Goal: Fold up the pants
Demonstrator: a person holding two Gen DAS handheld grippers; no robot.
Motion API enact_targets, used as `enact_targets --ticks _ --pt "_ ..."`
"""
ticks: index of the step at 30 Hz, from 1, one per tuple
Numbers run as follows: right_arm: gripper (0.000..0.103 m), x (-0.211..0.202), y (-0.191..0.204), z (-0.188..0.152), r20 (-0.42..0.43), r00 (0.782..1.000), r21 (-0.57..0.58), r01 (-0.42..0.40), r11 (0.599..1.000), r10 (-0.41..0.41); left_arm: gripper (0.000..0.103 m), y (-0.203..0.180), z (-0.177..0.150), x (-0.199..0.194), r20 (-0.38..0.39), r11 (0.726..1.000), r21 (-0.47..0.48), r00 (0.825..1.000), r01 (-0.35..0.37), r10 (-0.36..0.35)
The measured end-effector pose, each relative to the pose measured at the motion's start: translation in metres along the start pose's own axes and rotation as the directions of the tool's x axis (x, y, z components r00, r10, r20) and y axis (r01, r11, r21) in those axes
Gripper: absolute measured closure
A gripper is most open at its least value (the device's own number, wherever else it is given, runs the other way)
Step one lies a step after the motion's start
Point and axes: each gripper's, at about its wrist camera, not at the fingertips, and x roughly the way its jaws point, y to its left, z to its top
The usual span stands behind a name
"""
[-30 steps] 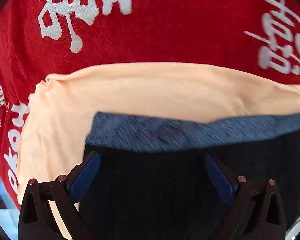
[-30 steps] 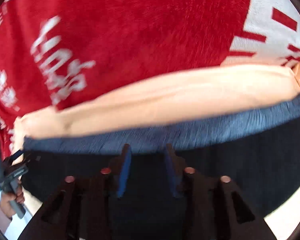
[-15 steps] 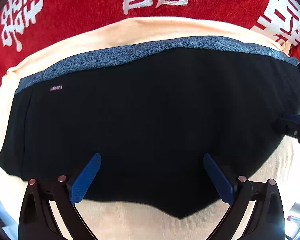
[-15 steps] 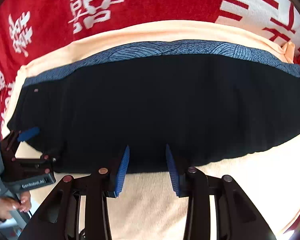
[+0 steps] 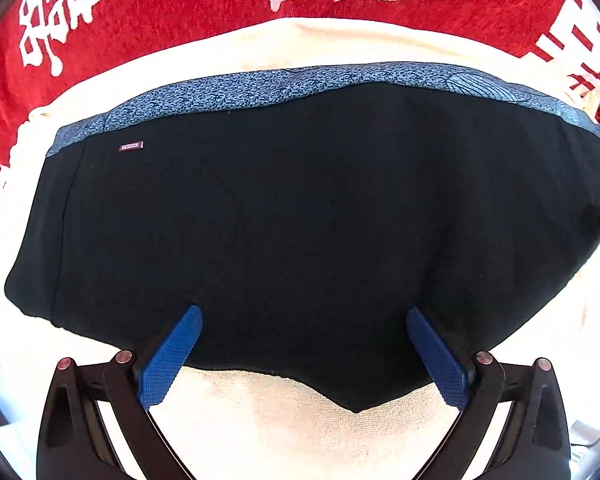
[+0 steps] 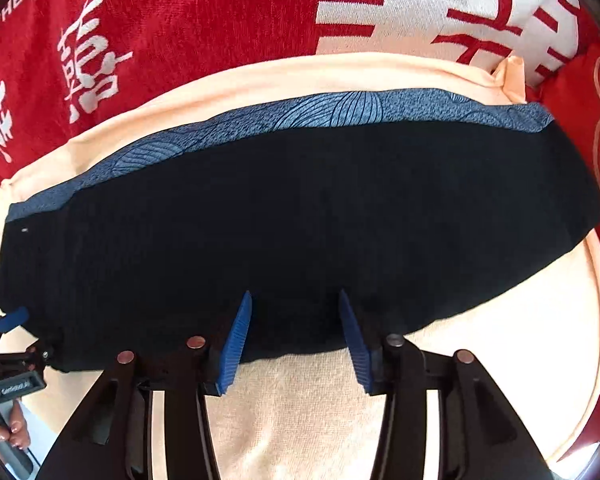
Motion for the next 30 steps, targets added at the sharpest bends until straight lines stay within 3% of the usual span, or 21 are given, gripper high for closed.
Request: enact_targets --ticks 4,9,14,22,29,30 --pt "0.037 -0.004 -0.001 -0.005 -0.028 0.999 0.015 -0.043 0.999 0.043 0.000 -0.008 0.003 -0.004 -0.001 0.999 0.019 0.999 -0.038 0.038" --pt "0.037 -0.005 -0.009 -0.010 -0.052 0.995 0.065 -0.083 0.994 0.087 0.000 -0.016 0.008 -0.008 -0.018 0.997 0.022 0.997 -0.075 0.076" --pt "0.036 -0.018 -0.025 -0.042 -0.099 0.989 0.096 -0.097 0.991 0.106 0.000 -0.027 0.006 -0.013 -0.023 0.994 0.022 0.994 -0.107 0.107" --pt "0.036 -0.031 -0.059 -0.066 -0.103 0.984 0.190 -0.125 0.974 0.146 0.000 -0.047 0.010 -0.026 -0.032 0.985 0.059 0.986 -0.162 0.164" --pt "0.036 -0.039 -0.096 -0.067 -0.066 0.984 0.271 -0.140 0.952 0.164 0.000 -0.081 0.047 -0.051 0.014 0.985 0.105 0.991 -0.136 0.135" --pt "0.036 -0.042 -0.104 -0.066 -0.057 0.984 0.286 -0.146 0.947 0.169 0.000 -0.082 0.040 -0.049 0.021 0.985 0.112 0.992 -0.127 0.126"
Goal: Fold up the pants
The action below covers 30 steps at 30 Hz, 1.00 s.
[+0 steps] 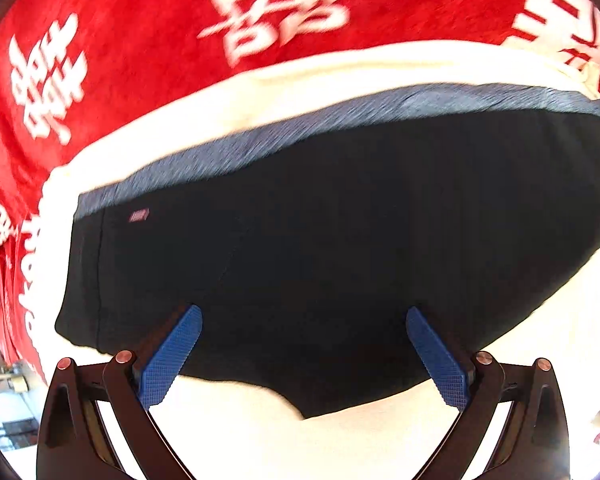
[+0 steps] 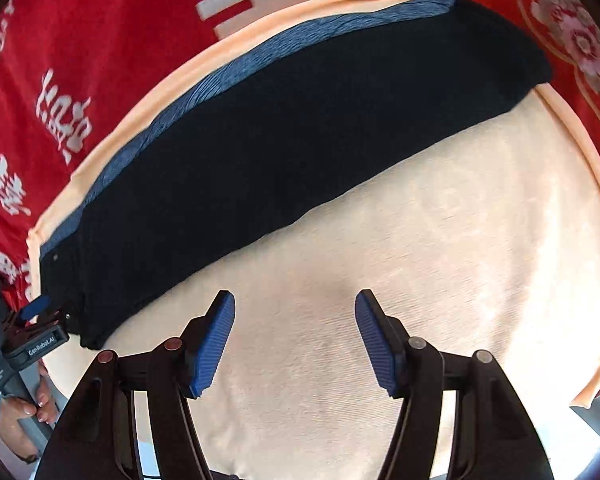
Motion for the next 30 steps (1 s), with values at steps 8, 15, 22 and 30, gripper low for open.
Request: enact_targets --ticks 8,15,22,30 --pt "0.036 -0.033 -0.071 0.044 0.166 0.986 0.210 -0.030 0.977 -0.005 0.000 -0.074 0.040 -0.014 0.044 0.989 0.035 0.989 0.141 -0.142" --pt "0.038 -0.031 -0.116 0.094 0.228 0.964 0.303 0.062 0.951 -0.136 0.000 -0.122 0.074 0.017 0.024 0.985 0.034 0.985 0.170 -0.171" --pt "0.090 -0.027 -0.122 0.120 0.250 0.956 0.232 0.094 0.968 -0.153 0.000 -0.120 0.074 0.035 0.040 0.984 0.028 0.984 0.173 -0.174" --pt "0.062 -0.026 -0.136 0.108 0.210 0.960 0.267 0.124 0.956 -0.183 0.000 -0.124 0.079 0.044 0.038 0.987 0.030 0.986 0.159 -0.160"
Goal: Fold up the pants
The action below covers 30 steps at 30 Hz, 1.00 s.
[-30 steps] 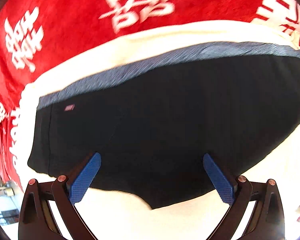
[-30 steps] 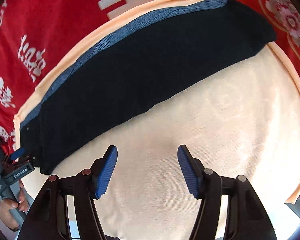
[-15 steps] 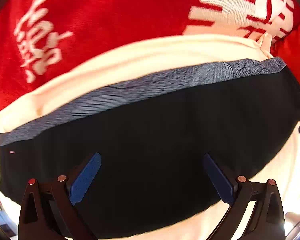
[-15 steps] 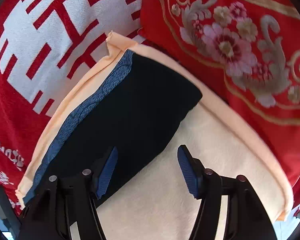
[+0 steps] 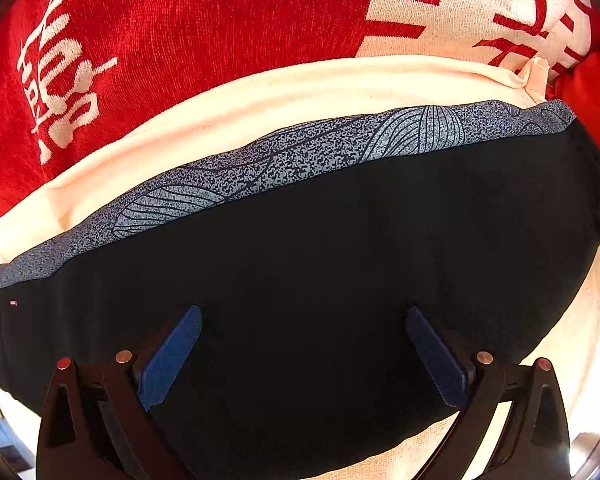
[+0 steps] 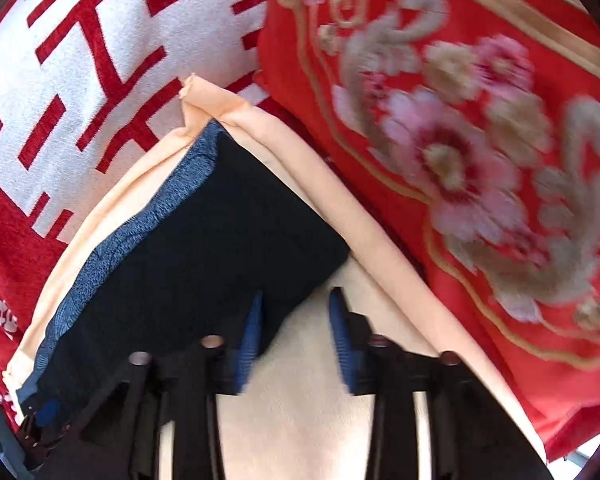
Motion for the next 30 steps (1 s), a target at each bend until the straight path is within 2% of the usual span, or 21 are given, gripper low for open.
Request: enact_targets --ticks 5,9,12,16,21,30 --pt "0.062 -0.014 -0.001 -0.031 -0.077 0.988 0.023 -0.132 0.991 0.133 0.000 0.000 0.001 0.001 0.000 1.000 -0.005 1.000 0.009 -0.009" --pt "0.059 -0.013 0.006 -0.062 -0.151 0.957 0.070 -0.240 0.968 0.249 0.000 0.003 0.001 0.000 -0.009 1.000 -0.005 1.000 0.012 -0.012" --pt "0.059 -0.010 0.006 -0.077 -0.192 0.934 0.101 -0.286 0.953 0.300 0.000 0.012 0.004 0.006 -0.012 1.000 -0.003 1.000 0.016 -0.016" --pt "0.056 -0.009 0.014 -0.087 -0.194 0.920 0.111 -0.325 0.939 0.341 0.000 0.015 0.005 0.009 -0.007 1.000 -0.003 1.000 0.016 -0.017" --pt "0.056 -0.004 0.002 -0.085 -0.162 0.886 0.204 -0.400 0.893 0.434 0.000 0.016 0.005 0.011 -0.007 1.000 -0.005 1.000 0.011 -0.011" --pt "0.056 0.007 -0.006 -0.066 -0.111 0.869 0.259 -0.442 0.859 0.482 0.000 0.017 0.006 0.012 -0.009 1.000 -0.004 1.000 0.013 -0.013"
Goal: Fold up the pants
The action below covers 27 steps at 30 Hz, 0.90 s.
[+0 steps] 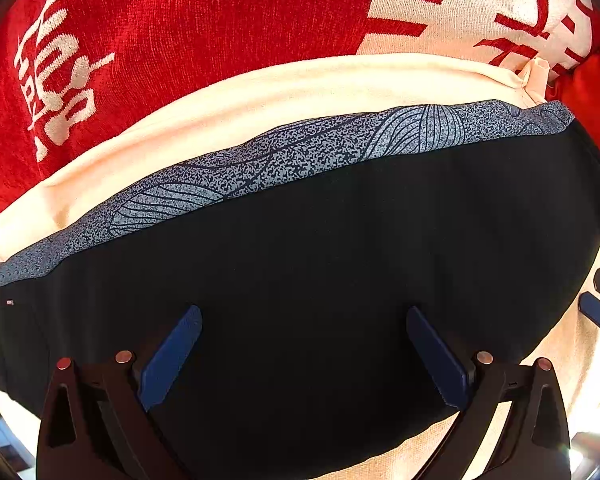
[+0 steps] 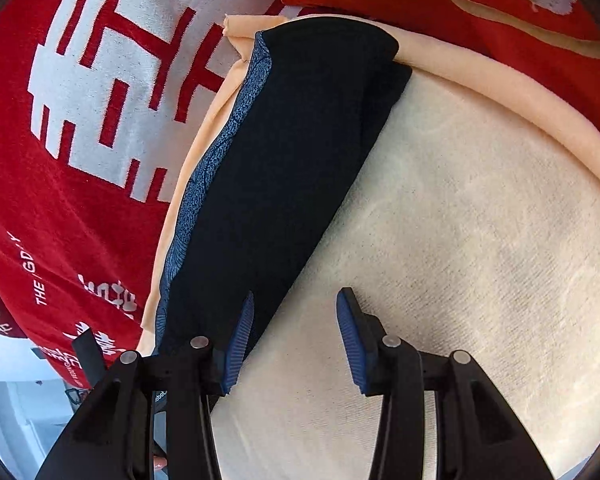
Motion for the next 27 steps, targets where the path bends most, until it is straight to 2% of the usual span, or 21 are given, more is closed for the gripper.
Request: enact_targets --ticks 5,10,17,20,22,24,26,27 --pt "0.056 -0.002 -0.005 0.008 0.026 0.999 0.022 -0.028 0.999 0.027 0.000 -0.003 0.002 -0.007 -0.027 1.000 -0.030 1.000 0.000 -0.001" --pt "0.056 -0.005 -0.018 0.021 0.066 0.994 0.087 -0.088 0.992 0.083 0.000 -0.018 0.008 -0.017 -0.012 0.998 -0.050 0.999 0.047 -0.047" --pt "0.056 0.002 -0.027 0.040 0.091 0.983 0.078 -0.168 0.983 0.161 0.000 -0.041 0.019 0.002 -0.013 0.997 -0.066 0.999 0.032 -0.033" --pt "0.045 0.011 -0.020 0.052 0.118 0.969 0.019 -0.220 0.975 0.216 0.000 -0.044 0.017 0.001 0.017 0.998 -0.061 1.000 0.021 -0.020" --pt "0.039 0.016 -0.010 0.057 0.125 0.969 -0.016 -0.215 0.977 0.215 0.000 -0.045 0.016 0.002 0.028 0.998 -0.058 1.000 0.015 -0.013" --pt "0.039 0.023 0.003 0.063 0.108 0.975 -0.040 -0.189 0.981 0.193 0.000 -0.046 0.017 0.003 0.028 0.998 -0.053 1.000 0.015 -0.013" --pt "0.060 0.027 0.007 0.068 0.090 0.984 -0.010 -0.151 0.988 0.152 0.000 -0.044 0.019 0.004 0.020 0.998 -0.052 1.000 0.025 -0.024" --pt "0.087 0.026 0.006 0.069 0.087 0.987 0.004 -0.136 0.991 0.136 0.000 -0.043 0.021 0.003 0.014 0.998 -0.050 0.999 0.031 -0.030"
